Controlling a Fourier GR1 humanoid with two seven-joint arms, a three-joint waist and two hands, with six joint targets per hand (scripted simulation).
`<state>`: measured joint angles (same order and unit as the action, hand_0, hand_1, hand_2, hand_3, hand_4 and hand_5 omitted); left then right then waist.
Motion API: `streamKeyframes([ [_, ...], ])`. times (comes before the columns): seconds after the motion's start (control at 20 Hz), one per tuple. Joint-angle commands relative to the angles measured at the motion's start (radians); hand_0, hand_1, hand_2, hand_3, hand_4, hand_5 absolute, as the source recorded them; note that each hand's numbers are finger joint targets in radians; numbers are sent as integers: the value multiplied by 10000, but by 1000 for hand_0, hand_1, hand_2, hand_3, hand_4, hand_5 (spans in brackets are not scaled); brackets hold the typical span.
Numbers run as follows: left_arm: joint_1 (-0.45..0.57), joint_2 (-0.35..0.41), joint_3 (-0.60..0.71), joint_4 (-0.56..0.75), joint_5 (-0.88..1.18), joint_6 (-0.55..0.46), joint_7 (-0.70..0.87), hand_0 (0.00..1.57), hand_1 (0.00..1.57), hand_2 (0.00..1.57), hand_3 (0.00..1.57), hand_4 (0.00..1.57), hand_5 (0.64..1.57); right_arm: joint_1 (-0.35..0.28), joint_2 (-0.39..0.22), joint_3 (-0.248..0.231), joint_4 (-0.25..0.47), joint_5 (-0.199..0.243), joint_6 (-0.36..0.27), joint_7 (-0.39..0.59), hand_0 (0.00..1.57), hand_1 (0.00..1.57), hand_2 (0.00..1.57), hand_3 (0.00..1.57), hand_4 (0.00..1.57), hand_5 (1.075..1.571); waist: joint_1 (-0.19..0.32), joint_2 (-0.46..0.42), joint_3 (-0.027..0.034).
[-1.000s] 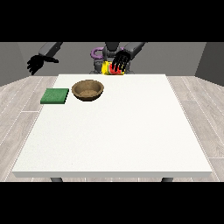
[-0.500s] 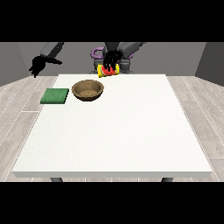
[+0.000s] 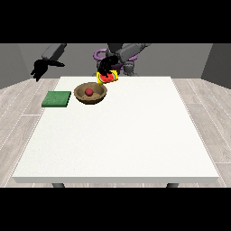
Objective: Pick the cup and pour the ball into the bowl, then pick the bowl and place it on the pad
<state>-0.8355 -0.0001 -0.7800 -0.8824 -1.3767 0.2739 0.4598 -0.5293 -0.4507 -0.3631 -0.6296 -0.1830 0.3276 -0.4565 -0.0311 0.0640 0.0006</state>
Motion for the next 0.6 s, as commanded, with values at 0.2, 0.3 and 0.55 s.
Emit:
streamKeyframes([
  [0.2,-1257,421,-599,260,-1174,-2090,-951,970,970,1571,1571,1214,1419,441,502,260,202,141,-85,-10,0,0,0,117,0,1518,-47,-845,5],
  [0.3,-1768,217,-307,91,-1324,-2742,-1042,1556,1556,1571,1571,1198,1451,282,-55,59,381,63,58,82,0,0,0,200,0,1515,233,-642,3],
  [0.55,-1573,4,116,-256,-1989,-2875,-1112,1534,1534,1571,1571,1207,1457,534,-243,46,316,-40,436,-128,0,0,0,144,0,1520,163,-519,-2],
])
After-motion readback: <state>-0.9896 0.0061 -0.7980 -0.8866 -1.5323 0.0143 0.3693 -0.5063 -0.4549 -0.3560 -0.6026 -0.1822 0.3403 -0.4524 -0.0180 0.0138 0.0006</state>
